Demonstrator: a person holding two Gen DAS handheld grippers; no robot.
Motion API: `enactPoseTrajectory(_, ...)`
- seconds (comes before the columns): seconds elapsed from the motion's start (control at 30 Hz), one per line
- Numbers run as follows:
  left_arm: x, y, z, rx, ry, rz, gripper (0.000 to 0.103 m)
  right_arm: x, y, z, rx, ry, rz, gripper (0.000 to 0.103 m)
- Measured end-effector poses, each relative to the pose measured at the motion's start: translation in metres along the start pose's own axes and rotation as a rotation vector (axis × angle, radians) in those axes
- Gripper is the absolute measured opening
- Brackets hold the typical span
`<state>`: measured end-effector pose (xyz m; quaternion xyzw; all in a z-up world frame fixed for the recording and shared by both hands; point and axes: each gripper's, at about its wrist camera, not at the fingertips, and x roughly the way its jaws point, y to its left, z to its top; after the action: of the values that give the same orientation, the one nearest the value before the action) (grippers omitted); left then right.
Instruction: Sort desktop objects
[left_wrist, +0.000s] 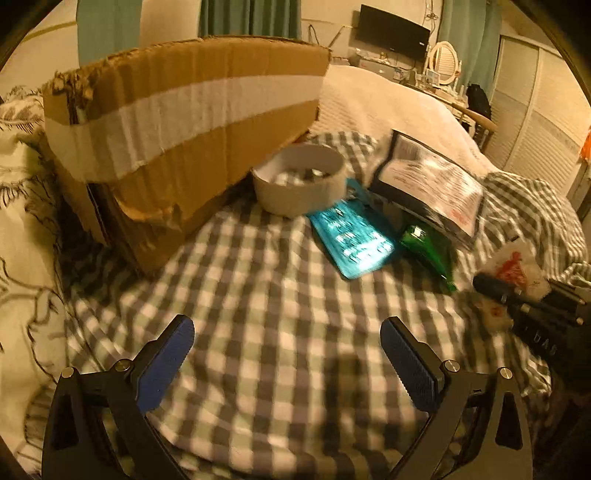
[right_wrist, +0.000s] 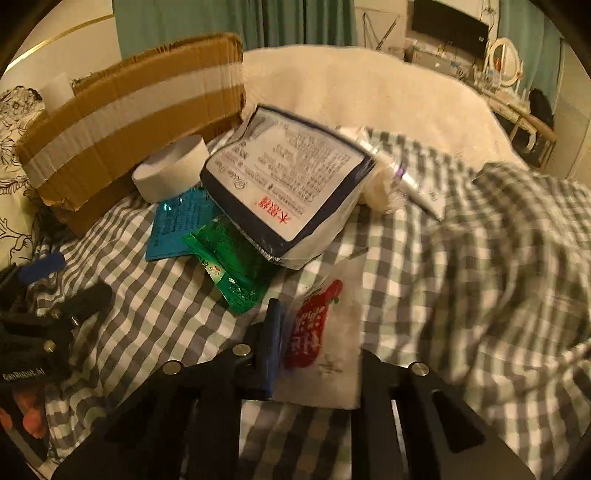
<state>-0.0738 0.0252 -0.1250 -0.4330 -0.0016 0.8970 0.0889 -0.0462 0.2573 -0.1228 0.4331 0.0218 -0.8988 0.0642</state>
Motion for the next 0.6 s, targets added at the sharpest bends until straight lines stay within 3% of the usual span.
enactPoseTrajectory(0.3,0.0,-0.064,0.019,0.1,-0.04,-0.071,0.103,-0.036,-0.037,0.0,0.137,-0.037,0.046,0.015)
enactPoseTrajectory(0.6,0.064,-0.111,0.056,0.194,0.024,-0.09,0.103,-0.049,-0.047,0.01,0.149,-0.054,0.084,0.014)
